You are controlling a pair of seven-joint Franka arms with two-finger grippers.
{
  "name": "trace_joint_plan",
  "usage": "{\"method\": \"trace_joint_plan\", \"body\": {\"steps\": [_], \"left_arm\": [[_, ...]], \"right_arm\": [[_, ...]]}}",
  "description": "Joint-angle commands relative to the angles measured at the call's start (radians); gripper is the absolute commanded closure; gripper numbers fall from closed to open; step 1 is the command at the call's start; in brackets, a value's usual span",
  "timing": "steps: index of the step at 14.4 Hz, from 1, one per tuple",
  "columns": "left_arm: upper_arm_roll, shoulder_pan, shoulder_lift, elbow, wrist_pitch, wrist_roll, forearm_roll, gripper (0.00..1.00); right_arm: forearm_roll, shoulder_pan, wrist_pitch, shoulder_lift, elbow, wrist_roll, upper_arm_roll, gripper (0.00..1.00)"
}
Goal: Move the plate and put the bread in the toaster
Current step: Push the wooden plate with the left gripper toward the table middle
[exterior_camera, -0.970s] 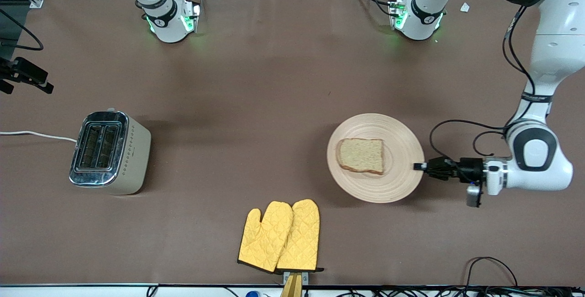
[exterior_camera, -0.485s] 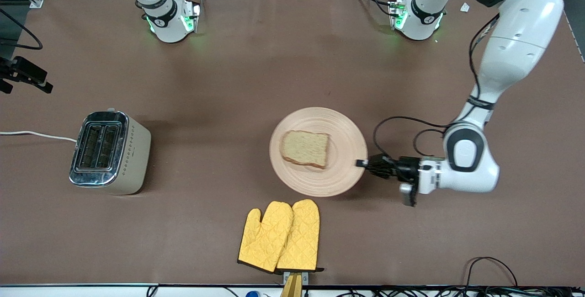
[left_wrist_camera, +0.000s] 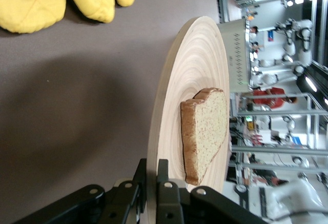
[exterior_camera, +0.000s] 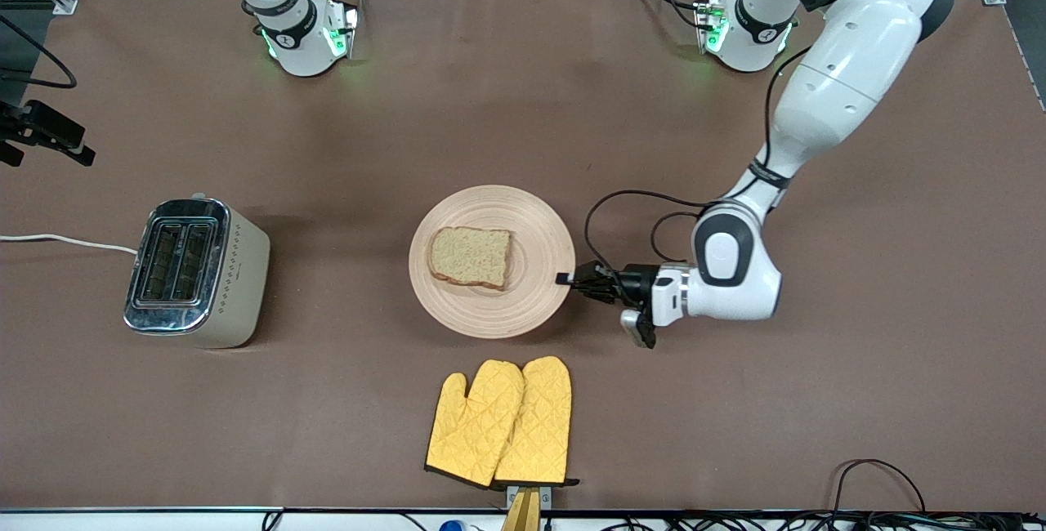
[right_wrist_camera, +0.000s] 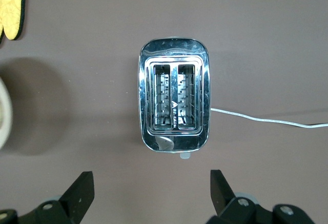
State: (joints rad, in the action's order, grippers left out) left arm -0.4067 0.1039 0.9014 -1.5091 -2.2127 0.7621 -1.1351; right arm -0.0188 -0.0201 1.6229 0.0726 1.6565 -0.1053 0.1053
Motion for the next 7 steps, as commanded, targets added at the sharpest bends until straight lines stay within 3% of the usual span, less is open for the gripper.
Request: {"method": "trace_joint_plan", "body": {"steps": [1,5,6,7], "left_arm": [[-0.008,0.048,0.045,0.007,-0.114,0.006,-0.061,1.00],[0.002,0.099,0.062,0.004,-0.166,-0.050,-0.120,0.99],[0.002,0.099,0.063,0.003,-0.166,-0.066,-0.118,0.93],[0.003,0.099,0.063,0.003,-0.168,-0.072,-0.118,0.72]], "right_arm": [[0.000,-0.023,-0.003,0.015,0.026,-0.013,-0.012,0.00],[-0.001,-0.005,0.012,-0.016,0.046,-0.011,-0.013,0.00],[-0.001,0.009,0.014,-0.022,0.048,-0.008,-0.015,0.00],[-0.001,0.026,0.020,-0.033,0.048,-0.007,-0.015,0.00]]}}
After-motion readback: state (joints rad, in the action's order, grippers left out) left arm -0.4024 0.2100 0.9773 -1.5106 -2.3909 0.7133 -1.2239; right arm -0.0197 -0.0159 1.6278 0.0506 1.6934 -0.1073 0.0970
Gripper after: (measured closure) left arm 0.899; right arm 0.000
